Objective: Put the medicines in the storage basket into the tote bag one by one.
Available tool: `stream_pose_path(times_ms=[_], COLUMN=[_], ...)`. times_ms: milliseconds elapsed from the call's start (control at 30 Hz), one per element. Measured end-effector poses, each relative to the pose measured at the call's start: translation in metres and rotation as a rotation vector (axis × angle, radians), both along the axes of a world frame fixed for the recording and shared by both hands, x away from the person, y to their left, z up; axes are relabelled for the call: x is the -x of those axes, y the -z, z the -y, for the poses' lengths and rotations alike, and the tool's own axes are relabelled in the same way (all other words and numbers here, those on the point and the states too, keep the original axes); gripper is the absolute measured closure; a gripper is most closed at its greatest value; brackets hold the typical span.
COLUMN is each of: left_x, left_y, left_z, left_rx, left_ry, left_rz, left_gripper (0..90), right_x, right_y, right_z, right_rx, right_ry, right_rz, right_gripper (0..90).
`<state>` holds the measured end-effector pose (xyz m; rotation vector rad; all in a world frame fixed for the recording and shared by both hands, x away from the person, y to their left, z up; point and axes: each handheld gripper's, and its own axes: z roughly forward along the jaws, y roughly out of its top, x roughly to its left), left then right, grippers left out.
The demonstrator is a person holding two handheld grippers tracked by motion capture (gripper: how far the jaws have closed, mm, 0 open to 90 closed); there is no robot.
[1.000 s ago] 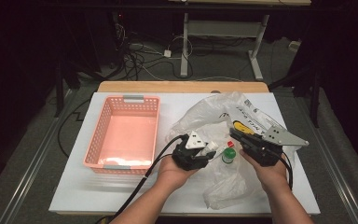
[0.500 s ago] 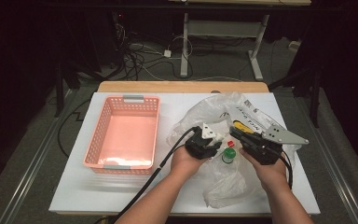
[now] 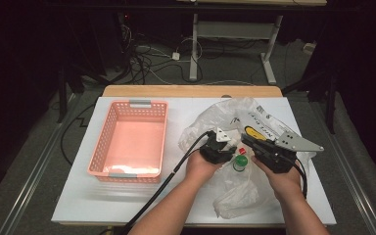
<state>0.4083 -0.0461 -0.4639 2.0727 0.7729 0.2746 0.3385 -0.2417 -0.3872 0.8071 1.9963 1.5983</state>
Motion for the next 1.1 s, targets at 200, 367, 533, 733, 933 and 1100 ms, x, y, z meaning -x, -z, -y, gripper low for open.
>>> stream_pose_path(times_ms=[200, 367, 533, 733, 933, 1100], left_x=[0.008, 0.027, 0.05, 0.073, 0.088, 0.093], left_y=[-0.009, -0.014, -0.014, -0.005, 0.004, 0.014], left_z=[-0.004, -0.016, -0.031, -0.055, -0.075, -0.086], left_rx=[-0.007, 0.013, 0.008, -0.029, -0.076, -0.112], left_ry=[0.029, 0.067, 0.084, 0.087, 0.065, 0.026], left_rz=[-0.008, -0.009, -0.003, -0.02, -0.058, -0.087], left_gripper=[36.3, 36.1, 36.2, 36.1, 28.9, 18.5], right_x=[0.0, 0.001, 0.002, 0.003, 0.002, 0.003], right_y=[0.0, 0.0, 0.0, 0.0, 0.001, 0.002], right_z=[0.002, 0.003, 0.003, 0.003, 0.002, 0.001], right_rx=[0.0, -0.003, 0.002, 0.005, 0.011, 0.011], right_ry=[0.006, 0.008, 0.009, 0.006, 0.008, 0.004], right_rz=[0.001, 0.0, 0.001, 0.001, 0.001, -0.007], right_gripper=[90.0, 90.0, 90.0, 90.0, 90.0, 90.0])
